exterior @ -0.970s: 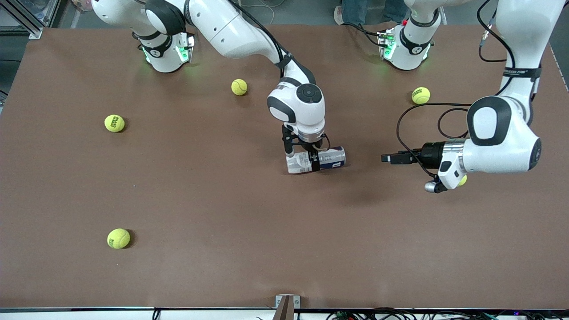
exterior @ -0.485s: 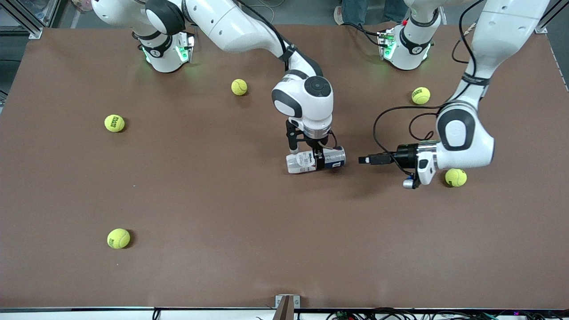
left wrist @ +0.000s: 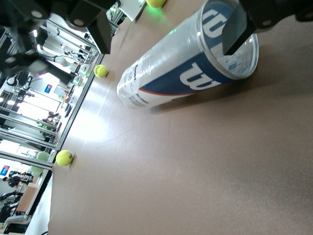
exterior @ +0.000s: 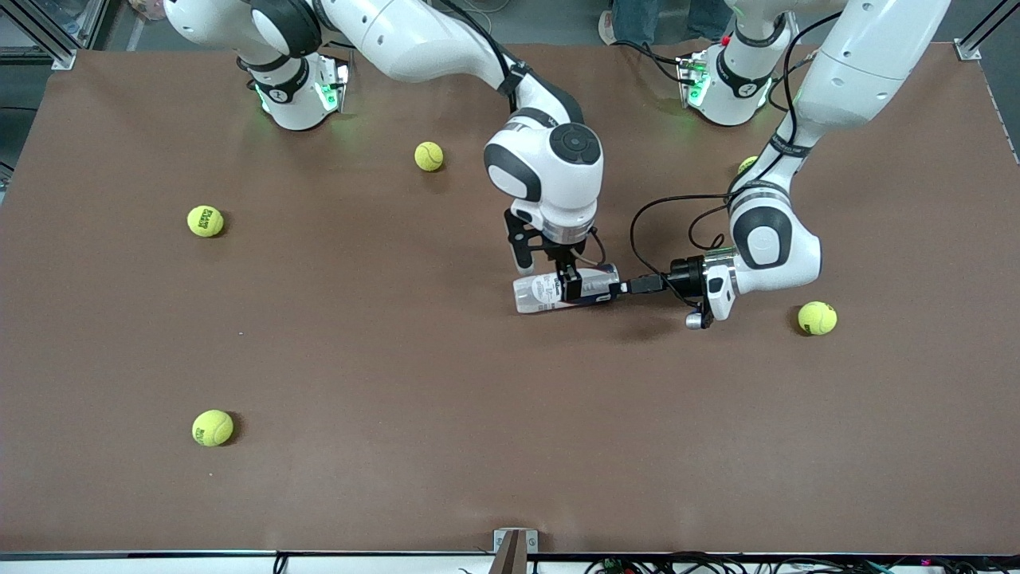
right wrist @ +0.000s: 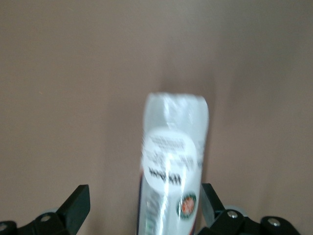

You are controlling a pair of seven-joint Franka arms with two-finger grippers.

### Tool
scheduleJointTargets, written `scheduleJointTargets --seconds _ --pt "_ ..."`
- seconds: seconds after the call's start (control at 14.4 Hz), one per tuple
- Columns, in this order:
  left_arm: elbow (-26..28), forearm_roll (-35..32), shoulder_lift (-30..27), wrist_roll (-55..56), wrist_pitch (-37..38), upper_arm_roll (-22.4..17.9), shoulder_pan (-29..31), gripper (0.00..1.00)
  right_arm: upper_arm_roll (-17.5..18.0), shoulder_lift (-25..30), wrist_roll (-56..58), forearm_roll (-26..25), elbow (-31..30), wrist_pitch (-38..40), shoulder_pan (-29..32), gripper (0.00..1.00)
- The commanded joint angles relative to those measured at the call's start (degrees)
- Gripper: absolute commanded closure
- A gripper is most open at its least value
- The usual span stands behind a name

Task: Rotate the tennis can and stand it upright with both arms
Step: 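Grasp the can with the left gripper while the right gripper withdraws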

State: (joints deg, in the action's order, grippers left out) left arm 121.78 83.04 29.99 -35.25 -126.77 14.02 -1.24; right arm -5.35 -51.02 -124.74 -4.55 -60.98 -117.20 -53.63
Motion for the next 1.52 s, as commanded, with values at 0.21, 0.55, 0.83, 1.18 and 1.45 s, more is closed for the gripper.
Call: scheduleJointTargets --seconds 0.21,0.55,0.83,1.18,1.45 --pt "0.48 5.46 1.13 -4.66 -1.73 0.13 -1.75 0.4 0.7 7.25 30.73 4.72 -1.6 9.87 10.81 0.0" --pt "-0.22 5.46 0.95 -4.57 -1.73 0.13 -1.75 1.0 0.7 13.3 60.43 4.9 -7.46 17.01 21.62 0.0" --pt "-2.51 5.38 -0.45 -1.86 -1.55 0.22 -1.58 1.0 0.61 17.79 84.43 4.9 -12.32 18.84 31.46 0.0" --pt "-8.29 -6.08 -3.62 13.22 -1.03 0.13 -1.49 1.0 0.43 21.48 111.25 4.81 -12.32 24.47 43.41 0.0" --pt "-15.67 -26.74 -5.2 36.42 1.42 1.45 -1.49 1.0 0.26 25.0 123.3 4.55 -12.24 28.08 50.36 0.0"
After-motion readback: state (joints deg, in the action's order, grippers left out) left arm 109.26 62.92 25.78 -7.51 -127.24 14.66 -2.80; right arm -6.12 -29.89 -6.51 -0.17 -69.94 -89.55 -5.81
